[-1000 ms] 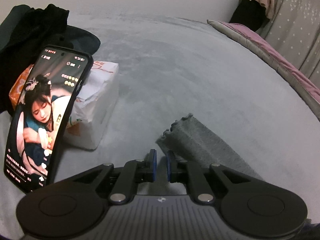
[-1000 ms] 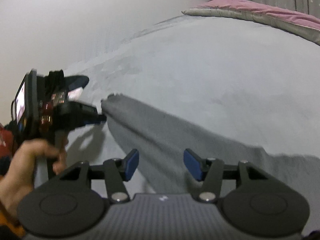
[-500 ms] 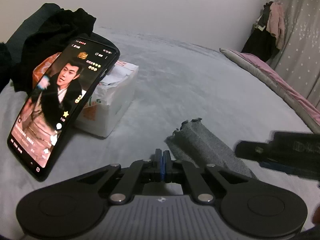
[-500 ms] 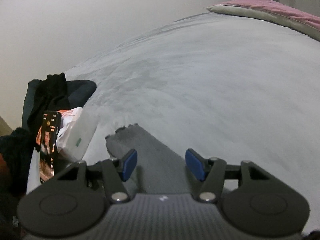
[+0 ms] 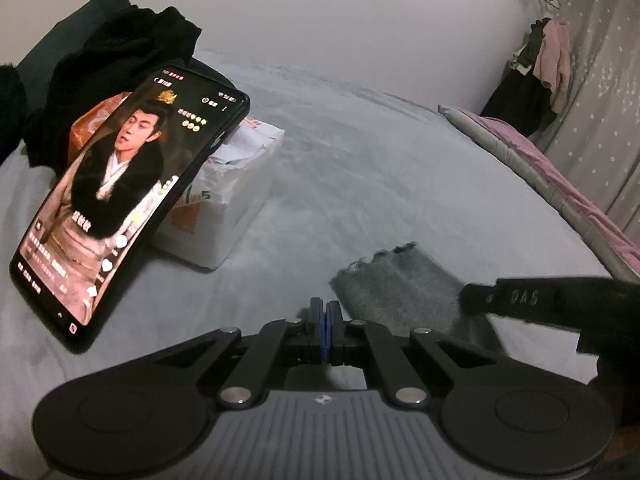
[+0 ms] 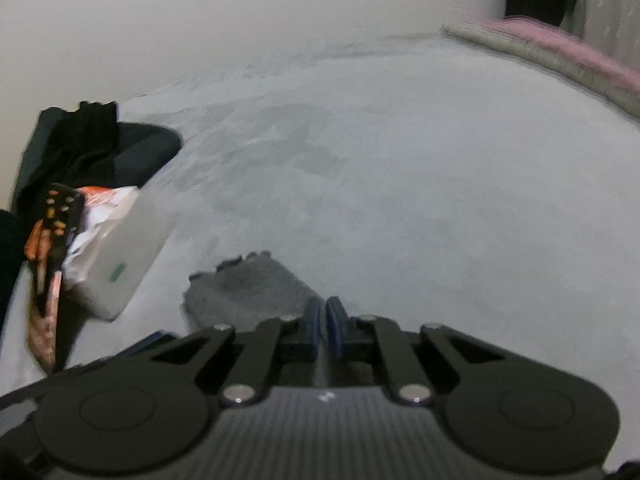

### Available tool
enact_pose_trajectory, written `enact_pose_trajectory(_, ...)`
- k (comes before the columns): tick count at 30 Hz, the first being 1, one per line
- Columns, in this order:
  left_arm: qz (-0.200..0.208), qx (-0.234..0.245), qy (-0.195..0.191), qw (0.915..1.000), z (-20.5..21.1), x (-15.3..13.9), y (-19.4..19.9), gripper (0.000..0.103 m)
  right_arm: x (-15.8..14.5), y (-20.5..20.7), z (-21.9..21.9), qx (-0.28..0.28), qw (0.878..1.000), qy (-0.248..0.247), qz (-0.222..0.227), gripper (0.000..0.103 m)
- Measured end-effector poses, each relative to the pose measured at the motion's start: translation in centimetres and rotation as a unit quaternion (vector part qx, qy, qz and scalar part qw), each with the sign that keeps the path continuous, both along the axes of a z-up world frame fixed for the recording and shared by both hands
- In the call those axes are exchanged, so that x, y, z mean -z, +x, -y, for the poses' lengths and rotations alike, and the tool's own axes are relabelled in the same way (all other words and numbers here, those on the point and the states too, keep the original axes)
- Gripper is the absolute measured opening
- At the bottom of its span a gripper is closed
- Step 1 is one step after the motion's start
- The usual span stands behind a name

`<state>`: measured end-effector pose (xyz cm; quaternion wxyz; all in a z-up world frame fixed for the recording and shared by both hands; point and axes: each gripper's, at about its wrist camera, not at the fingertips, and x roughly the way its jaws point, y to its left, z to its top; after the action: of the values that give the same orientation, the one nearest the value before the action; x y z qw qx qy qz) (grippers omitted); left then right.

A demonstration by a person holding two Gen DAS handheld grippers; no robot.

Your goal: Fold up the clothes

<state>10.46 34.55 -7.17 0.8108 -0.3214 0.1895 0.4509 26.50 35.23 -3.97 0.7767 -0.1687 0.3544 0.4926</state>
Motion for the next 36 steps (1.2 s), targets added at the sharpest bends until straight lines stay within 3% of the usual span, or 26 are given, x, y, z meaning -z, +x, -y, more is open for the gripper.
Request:
enact_pose_trajectory(7, 0.021, 0.012, -0.014, 0.9996, -0.5, -0.1, 0.2, 0.018, 0.7, 0.7, -0.2, 0.023, 0.999, -0.011, 0.020, 0.007)
enact_pose_trajectory(15, 0.047, 0.019, -0.032, 0.9982, -1.8, -0.3, 0.9, 0.020, 0.8, 1.6, 0.6, 0.024, 1.000, 0.009, -0.003, 0.008)
enact_pose_trajectory(18, 0.037, 0.027, -0.015, 0.9988, -1.7, -0.2, 1.6, 0.018, 0.9, 1.5, 0.7, 0.024, 1.000, 0.012, -0.003, 0.008)
enact_pose_trajectory(22, 0.025, 0.021, -0.002, 0.9995, -1.7, -0.3, 1.8, 0.001, 0.9, 1.3, 0.8, 0.022, 1.000, 0.016, -0.001, 0.008)
enact_pose_trajectory(26, 0.014, -0.019, 0.018, 0.9996, -2.1, -1.0, 1.2, 0.000, 0.6, 0.7, 0.7, 0.018, 0.999, 0.020, 0.019, 0.007)
enact_pose_trajectory(28, 0.010, -0.029, 0.006, 0.9995, -2.6, -0.9, 0.9, 0.000, 0.4, 0.5, 0.4, 0.018, 0.999, 0.023, 0.024, 0.007)
enact_pose_trajectory(36, 0.019, -0.025, -0.013, 0.9994, -2.9, -0.6, 0.7, 0.001, 1.5, 0.5, -0.8, 0.029, 0.999, 0.012, 0.027, 0.007)
